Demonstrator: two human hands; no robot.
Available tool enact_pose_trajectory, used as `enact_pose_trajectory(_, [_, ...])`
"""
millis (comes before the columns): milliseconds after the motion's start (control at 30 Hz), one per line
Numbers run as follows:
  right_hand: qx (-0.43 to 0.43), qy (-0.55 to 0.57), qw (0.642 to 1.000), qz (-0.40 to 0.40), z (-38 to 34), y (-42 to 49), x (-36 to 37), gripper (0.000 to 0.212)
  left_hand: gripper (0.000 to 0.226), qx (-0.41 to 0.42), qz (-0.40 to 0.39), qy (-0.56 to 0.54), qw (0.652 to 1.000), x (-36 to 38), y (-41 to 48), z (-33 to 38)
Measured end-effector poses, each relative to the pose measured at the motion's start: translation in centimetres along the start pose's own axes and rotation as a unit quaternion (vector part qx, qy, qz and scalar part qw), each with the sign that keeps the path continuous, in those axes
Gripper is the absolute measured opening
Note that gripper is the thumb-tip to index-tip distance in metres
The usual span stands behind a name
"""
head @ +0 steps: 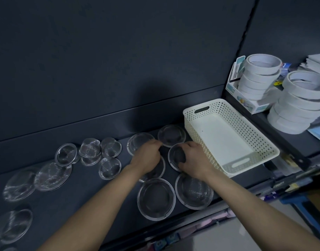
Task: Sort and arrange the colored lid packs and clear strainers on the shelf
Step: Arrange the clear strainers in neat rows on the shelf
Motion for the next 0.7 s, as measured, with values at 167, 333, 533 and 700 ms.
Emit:
enact_pose_trajectory(167, [-0.006,-0.015,1.0,0.0,-0.6,0.7,-0.1,0.062,0.024,-0.017,0.081,-0.037,0.996,-0.3,-2.5,-1.2])
enact_pose_trajectory(333, [-0.004,-0.028,1.0,-0.006,-0.9,0.7,0.0,0.064,0.037,-0.02,0.03,-0.045,0.998,0.5,-4.7,-1.9])
enact_pose_trajectory(533, [-0.019,-0.004,1.0,-0.008,-1.1,-0.8,-0.9,0.072,0.059,-0.03,0.048,-0.053,0.997,0.6,-6.0,-1.5])
enact_pose_trajectory(700, [-0.034,0.002,0.999,-0.031,-0.9,-3.8,-0.7,0.067,0.048,0.024,0.058,-0.045,0.997,1.0,-8.0,-0.5])
Point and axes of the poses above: each hand's wrist, its own y-axis towards the middle knuckle, its own x-axis out of the palm, z = x × y, the point moved 2 cm from there along y, towards the middle knuckle, and after that the axes turned 10 degrees about -z, right-handed, at the moved point
